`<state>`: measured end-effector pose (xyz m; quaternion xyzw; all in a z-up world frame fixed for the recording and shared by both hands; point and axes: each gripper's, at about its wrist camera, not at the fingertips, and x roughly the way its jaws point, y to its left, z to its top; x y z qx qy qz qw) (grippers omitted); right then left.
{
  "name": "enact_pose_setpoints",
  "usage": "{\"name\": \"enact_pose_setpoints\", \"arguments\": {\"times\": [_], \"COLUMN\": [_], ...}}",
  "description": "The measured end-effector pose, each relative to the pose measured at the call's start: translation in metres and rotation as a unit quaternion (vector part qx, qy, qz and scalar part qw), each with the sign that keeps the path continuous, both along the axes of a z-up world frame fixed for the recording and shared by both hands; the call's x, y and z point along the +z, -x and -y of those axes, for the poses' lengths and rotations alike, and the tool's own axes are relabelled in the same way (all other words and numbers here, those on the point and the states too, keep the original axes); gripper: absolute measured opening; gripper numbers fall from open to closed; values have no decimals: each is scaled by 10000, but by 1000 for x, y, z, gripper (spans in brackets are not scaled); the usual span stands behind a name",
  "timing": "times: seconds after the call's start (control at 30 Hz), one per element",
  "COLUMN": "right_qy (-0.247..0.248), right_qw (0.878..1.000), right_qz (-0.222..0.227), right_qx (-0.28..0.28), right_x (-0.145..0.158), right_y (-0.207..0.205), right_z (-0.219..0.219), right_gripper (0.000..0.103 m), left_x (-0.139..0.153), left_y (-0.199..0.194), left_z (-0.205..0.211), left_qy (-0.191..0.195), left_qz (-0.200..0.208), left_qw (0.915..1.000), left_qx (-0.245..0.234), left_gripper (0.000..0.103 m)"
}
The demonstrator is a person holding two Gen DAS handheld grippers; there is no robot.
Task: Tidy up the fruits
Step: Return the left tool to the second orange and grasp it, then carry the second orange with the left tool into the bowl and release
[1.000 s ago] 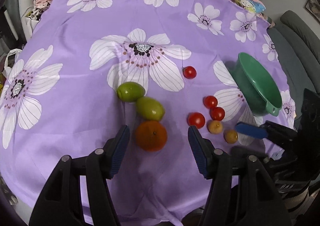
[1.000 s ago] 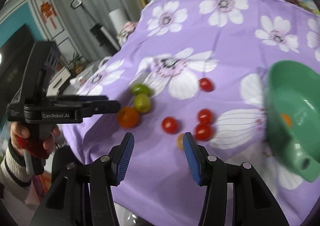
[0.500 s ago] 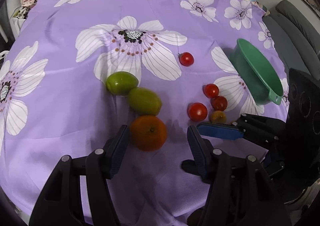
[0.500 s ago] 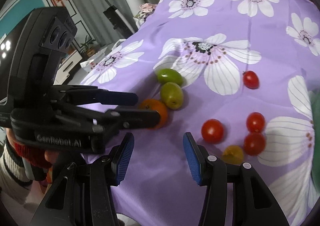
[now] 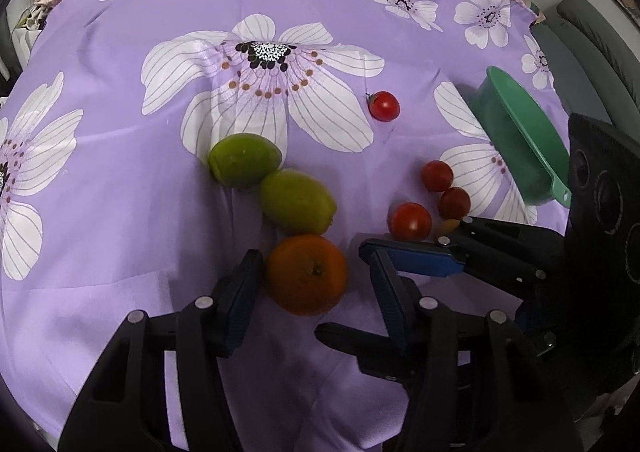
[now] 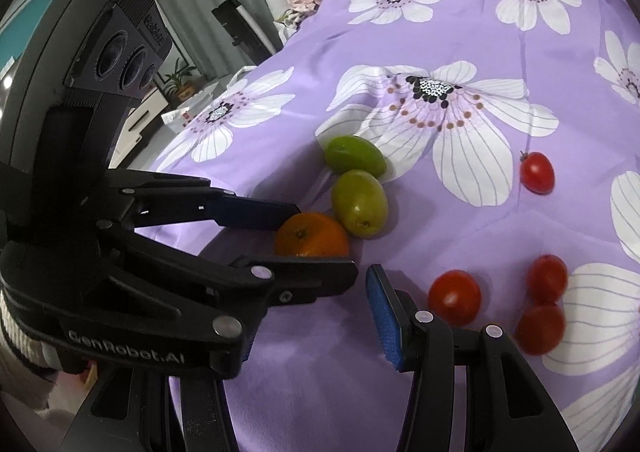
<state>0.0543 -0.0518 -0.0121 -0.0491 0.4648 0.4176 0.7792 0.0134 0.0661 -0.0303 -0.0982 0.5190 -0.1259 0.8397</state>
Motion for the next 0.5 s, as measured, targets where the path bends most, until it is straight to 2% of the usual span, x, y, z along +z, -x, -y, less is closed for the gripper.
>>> {"name": "enact_pose_setpoints", "arguments": {"times": [0.17, 0.43, 0.5], "right_qy": [44, 257, 251], "right_qw": [9999, 9994, 9994], "right_qz": [-85, -137, -154], "right_qx": [91, 198, 189], "right_x": [-4, -9, -10], "right_y": [-4, -3, -5], "right_z": [-7, -14, -15], "right_gripper": [52, 51, 43], "left_x": [-2, -2, -2], "left_y": [-2, 1, 2], "left_z": [-5, -5, -5], "left_qy": [48, 92, 77], "left_qz": [-68, -19, -1], "left_qw": [9999, 9999, 9999], "left_qx": [100, 99, 96], "left_gripper": [43, 43, 43]}}
